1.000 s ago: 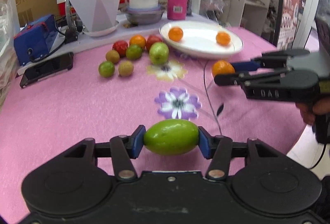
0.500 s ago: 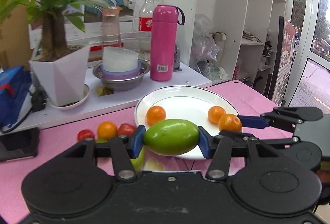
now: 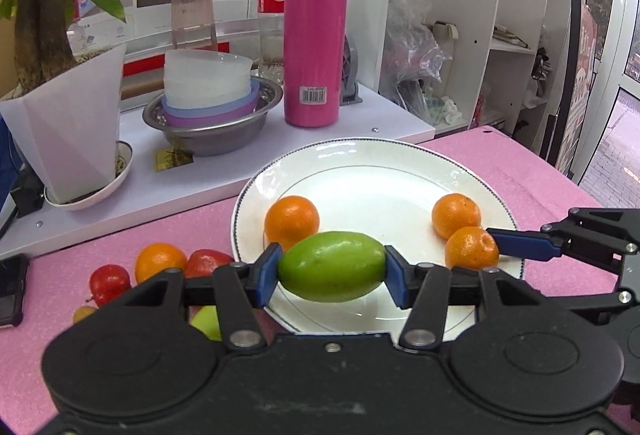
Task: Organize fruits
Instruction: 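Set the mango on the plate with the left tool while the right tool releases its orange there, then grasp a small green lime with the left tool while the right tool grasps the green apple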
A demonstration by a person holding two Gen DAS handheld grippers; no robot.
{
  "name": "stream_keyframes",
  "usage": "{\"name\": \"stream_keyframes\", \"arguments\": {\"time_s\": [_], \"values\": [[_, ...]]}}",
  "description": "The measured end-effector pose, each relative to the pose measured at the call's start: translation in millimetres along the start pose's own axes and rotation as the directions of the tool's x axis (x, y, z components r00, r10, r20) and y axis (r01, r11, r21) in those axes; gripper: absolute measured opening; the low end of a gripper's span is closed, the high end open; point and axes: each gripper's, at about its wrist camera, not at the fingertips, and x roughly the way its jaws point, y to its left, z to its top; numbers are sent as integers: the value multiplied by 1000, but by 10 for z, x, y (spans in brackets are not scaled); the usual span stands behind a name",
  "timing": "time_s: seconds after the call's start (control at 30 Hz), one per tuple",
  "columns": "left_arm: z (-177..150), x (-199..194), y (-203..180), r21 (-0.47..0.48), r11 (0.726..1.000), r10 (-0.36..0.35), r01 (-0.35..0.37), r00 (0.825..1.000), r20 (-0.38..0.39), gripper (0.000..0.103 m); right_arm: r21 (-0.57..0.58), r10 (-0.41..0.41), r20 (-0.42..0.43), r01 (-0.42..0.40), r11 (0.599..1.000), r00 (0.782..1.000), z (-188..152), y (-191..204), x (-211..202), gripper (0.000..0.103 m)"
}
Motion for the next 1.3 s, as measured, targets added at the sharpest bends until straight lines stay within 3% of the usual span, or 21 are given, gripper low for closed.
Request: {"name": "stream_keyframes", "arguments": {"time_s": [0.1,0.17,0.23,0.33,0.53,0.67,0.97,1.3], "values": [[-25,49,0,12,1000,15,-15,1000,2,56,-12,6,2,-6,1000,1000,-3,10,9,38],[-41,36,2,16,1000,21,-22,1000,20,67,-21,10,11,-10,1000,1000,-11,22,-5,52],[-42,-66,-17,16,1000,19,-20,998,59,86,-27,21,31,-20,999,999,-22,32,-45,60],[-46,-249,-64,24,999,27,-30,994,107,103,-41,29,56,-26,999,998,-38,60,-116,75],[-159,-521,-111,5,997,77,-78,990,122,103,-28,26,93,-23,999,995,-71,116,-248,97],[-317,-689,-97,-30,994,103,-101,989,104,103,-11,45,85,-44,999,995,-115,160,-308,103],[-751,-1087,208,-189,964,201,-186,978,61,103,7,110,64,-110,994,992,-190,335,-444,103],[-1111,-1508,768,-317,894,342,-315,939,31,103,-21,214,62,-213,977,975,-34,840,-448,100]]}}
